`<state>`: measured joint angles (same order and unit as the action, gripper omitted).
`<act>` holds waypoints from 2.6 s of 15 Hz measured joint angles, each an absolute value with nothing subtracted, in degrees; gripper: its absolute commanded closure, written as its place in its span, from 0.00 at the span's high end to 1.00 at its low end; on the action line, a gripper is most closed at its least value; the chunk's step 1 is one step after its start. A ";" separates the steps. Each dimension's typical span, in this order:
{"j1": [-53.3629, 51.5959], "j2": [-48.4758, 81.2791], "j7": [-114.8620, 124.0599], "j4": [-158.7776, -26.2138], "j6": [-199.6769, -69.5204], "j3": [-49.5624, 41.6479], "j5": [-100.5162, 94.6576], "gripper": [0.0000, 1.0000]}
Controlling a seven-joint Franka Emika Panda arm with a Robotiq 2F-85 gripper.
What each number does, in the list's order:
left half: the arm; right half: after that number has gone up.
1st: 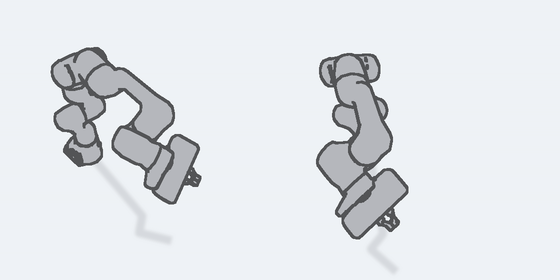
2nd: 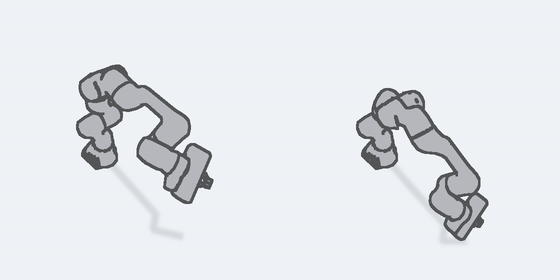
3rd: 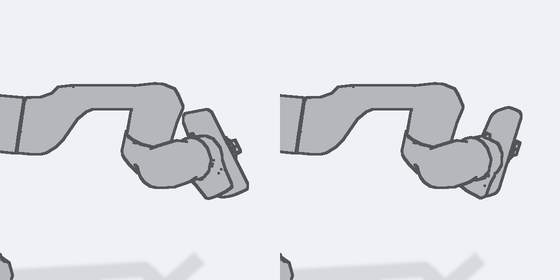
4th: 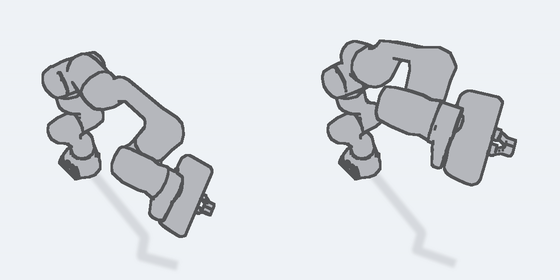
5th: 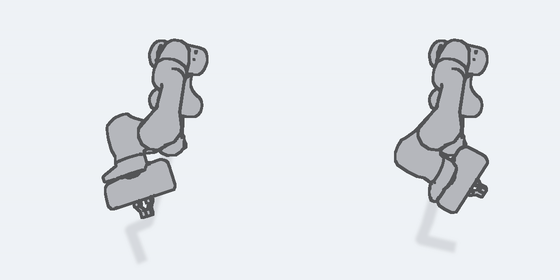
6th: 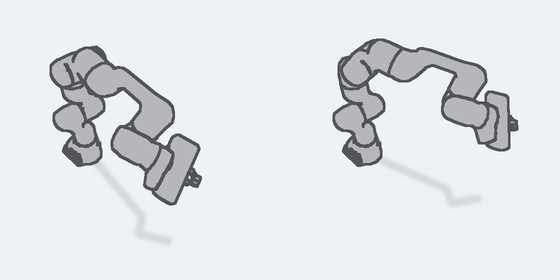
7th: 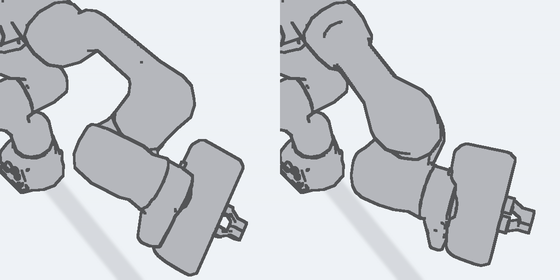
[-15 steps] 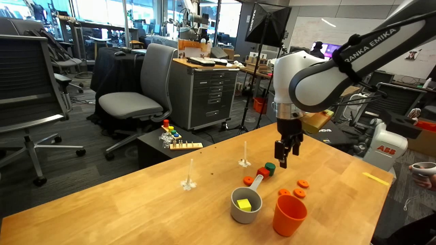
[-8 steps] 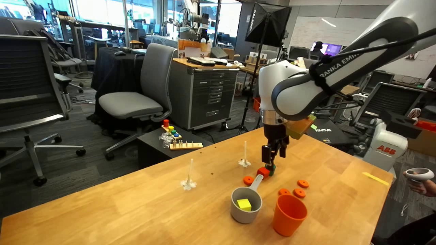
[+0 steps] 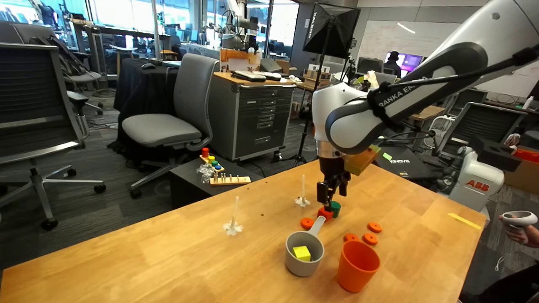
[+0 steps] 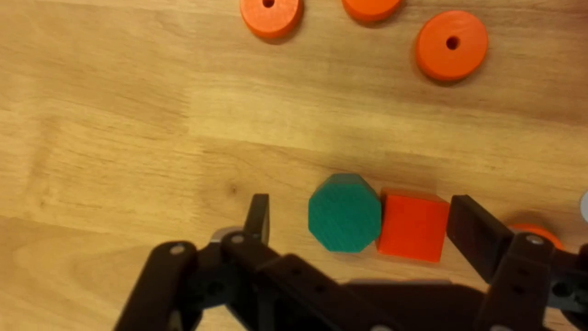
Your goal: Put the blocks in the grey cup
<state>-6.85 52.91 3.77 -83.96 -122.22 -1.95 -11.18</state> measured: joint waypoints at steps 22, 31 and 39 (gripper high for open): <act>-6.86 55.15 2.53 -80.61 -122.87 0.16 -9.74 0.53; -11.47 40.84 2.97 -88.15 -125.49 4.18 -8.99 0.53; -13.43 38.48 2.98 -99.51 -130.01 9.09 -4.82 0.53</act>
<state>-13.43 38.48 2.98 -99.51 -130.01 9.09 -4.82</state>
